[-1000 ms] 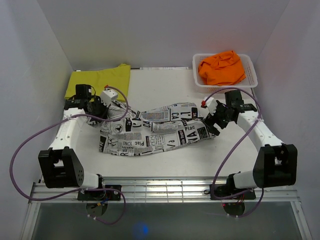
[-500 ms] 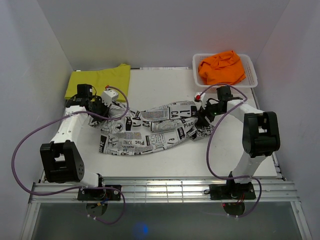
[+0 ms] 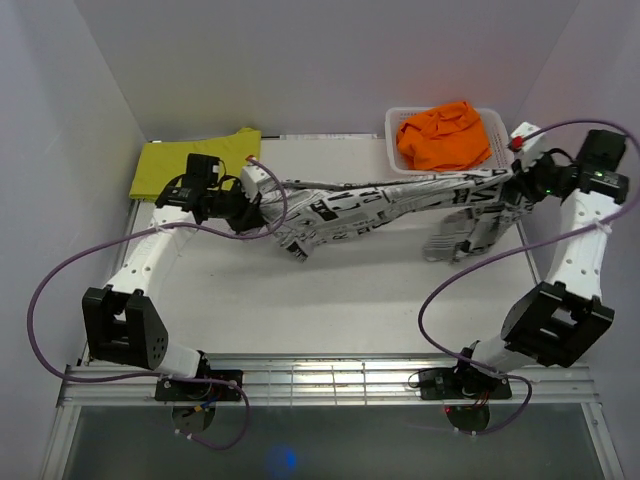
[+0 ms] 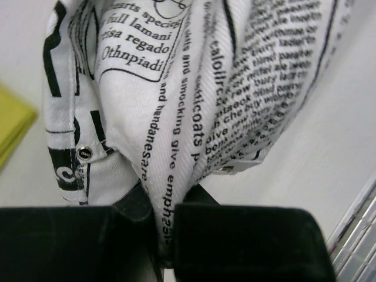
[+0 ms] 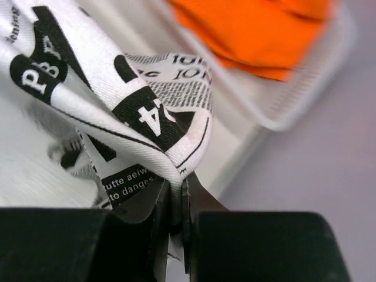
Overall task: Fold and stack the trousers
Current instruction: Flatten the trousers out
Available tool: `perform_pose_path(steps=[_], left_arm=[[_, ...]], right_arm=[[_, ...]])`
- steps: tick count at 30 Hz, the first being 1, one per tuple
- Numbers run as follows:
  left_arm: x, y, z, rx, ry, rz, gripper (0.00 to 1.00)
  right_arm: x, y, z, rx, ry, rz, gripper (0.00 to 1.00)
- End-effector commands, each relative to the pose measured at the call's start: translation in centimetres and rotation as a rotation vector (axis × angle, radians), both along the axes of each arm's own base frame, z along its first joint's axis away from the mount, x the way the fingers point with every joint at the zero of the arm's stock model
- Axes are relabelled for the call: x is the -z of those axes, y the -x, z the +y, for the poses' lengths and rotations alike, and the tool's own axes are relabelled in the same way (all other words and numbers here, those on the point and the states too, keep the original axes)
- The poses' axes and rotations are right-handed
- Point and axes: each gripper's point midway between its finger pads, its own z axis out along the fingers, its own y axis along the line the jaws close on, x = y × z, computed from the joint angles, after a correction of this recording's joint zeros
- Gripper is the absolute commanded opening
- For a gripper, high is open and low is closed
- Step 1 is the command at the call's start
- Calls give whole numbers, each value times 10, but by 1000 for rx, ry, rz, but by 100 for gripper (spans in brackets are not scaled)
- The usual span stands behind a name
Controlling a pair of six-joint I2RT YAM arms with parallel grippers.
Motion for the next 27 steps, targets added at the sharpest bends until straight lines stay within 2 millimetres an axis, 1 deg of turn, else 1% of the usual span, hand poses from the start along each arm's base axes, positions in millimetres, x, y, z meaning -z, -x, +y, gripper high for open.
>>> perform_pose_path(steps=[1,2,3,4,5,6,7,8,9,10,11,12,13,14,15,16,17,18,19,20,21,22,23,24,25,26,27], left_arm=[[-98,17,-82,188,217,-210,0],[-114,14,-96,179,281,-229,0],[-125,12,-102,178,317,-235,0],[-121,8,-110,184,342,-197,0],[-116,5,-111,172,340,-157,0],[-120,-3,-111,170,325,-164,0],[-108,-12,-105,136,273,-154,0],[-86,-14,-99,118,213,-97,0],[-76,-20,-91,124,149,-117,0],[-63,-23,-77,102,97,-104,0],[-48,-20,-62,85,41,-69,0],[-42,-21,-49,99,-5,-87,0],[-34,-22,-26,69,-35,-73,0],[-26,-13,-11,68,-68,-36,0],[-24,-9,1,77,-94,-34,0],[-18,-8,20,110,-157,-60,0],[0,7,30,136,-201,-11,0],[5,13,44,130,-267,-25,1],[13,16,56,142,-314,-34,6],[35,28,63,154,-344,5,21],[43,31,74,145,-398,12,34],[47,31,82,122,-423,3,46],[54,30,88,115,-441,-3,70],[53,26,100,72,-431,-6,88],[51,22,101,54,-414,-10,97],[47,18,103,24,-388,-5,98],[33,7,110,-16,-369,-30,98]], right_arm=[[-96,38,-63,96,220,-194,8],[-107,43,-66,100,241,-214,8],[-122,51,-64,100,269,-244,8],[-120,57,-59,77,273,-237,8],[-118,61,-51,55,266,-234,8],[-116,66,-44,46,277,-227,8],[-87,65,-23,-13,258,-161,12],[-66,68,-20,-22,298,-101,19],[-50,74,-11,-49,311,-66,27],[-6,83,9,-119,290,30,44],[13,89,13,-139,306,76,84],[27,92,25,-181,319,86,92],[57,104,31,-200,309,157,90],[67,107,35,-214,309,174,90],[73,109,40,-220,290,187,90],[76,109,46,-228,270,196,90],[76,109,51,-237,243,200,90],[80,110,55,-241,219,229,90],[81,110,58,-236,193,248,90],[77,108,62,-241,169,252,90],[81,107,65,-247,149,285,91],[84,110,68,-245,127,318,93],[84,109,71,-245,112,332,99],[88,106,74,-242,101,351,97],[89,102,74,-225,94,356,94],[88,94,74,-188,81,346,89],[88,87,73,-170,75,341,87]])
